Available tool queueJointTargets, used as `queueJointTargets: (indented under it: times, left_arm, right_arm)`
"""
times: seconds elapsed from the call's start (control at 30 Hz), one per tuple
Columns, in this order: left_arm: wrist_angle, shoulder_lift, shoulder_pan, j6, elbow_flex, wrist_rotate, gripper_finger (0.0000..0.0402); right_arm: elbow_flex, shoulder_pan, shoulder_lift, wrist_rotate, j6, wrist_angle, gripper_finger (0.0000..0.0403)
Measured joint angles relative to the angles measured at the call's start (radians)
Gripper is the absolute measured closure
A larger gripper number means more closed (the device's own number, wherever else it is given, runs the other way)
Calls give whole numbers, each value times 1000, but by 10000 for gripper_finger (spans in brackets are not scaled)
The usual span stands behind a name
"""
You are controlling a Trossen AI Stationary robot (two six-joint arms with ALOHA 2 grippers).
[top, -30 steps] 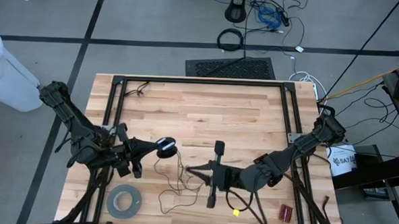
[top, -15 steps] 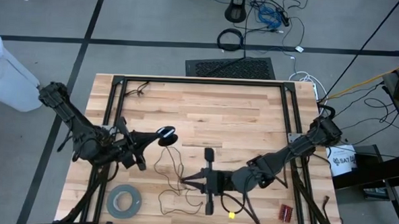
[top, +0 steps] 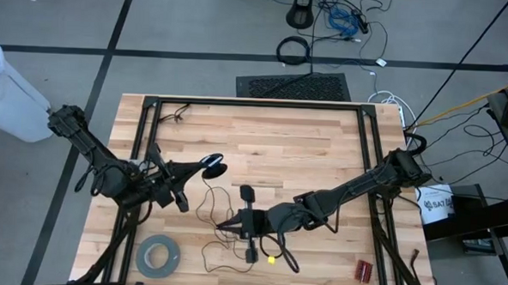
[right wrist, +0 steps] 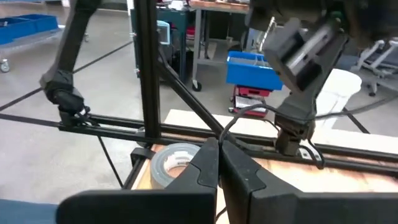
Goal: Coil cords
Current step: Uncoil the black wire from the spool
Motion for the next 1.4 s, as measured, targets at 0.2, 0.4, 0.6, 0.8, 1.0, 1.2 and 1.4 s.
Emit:
queueJointTargets:
  times: [0.2,0.4,0.6,0.8,1.0,1.2,1.4]
  left_arm:
    - [23,0,-5,-9,0,60,401]
    - [29,0,-24,-26,0,96,401]
    - [28,0,-39,-25,0,65,401]
    - [24,0,-73,-4,0,-28,401]
    - [21,0,-110,-4,0,-48,401]
    - [-19,0,-130,-5,0,-65,401]
    - [-127,0,-135,-73,0,-52,402]
  right_arm:
    - [0,-24,9,43,0,-100,403]
    - [0,-51,8,221,47,-315,403]
    - [0,-88,-14,268,183,-529,403]
    - [0,-96,-46,297,281,-729,403]
    - [0,-100,-53,293,343,-859,402]
    - [0,-71,-99,288,223,-763,372]
    - [0,-31,-165,298,14,-562,325]
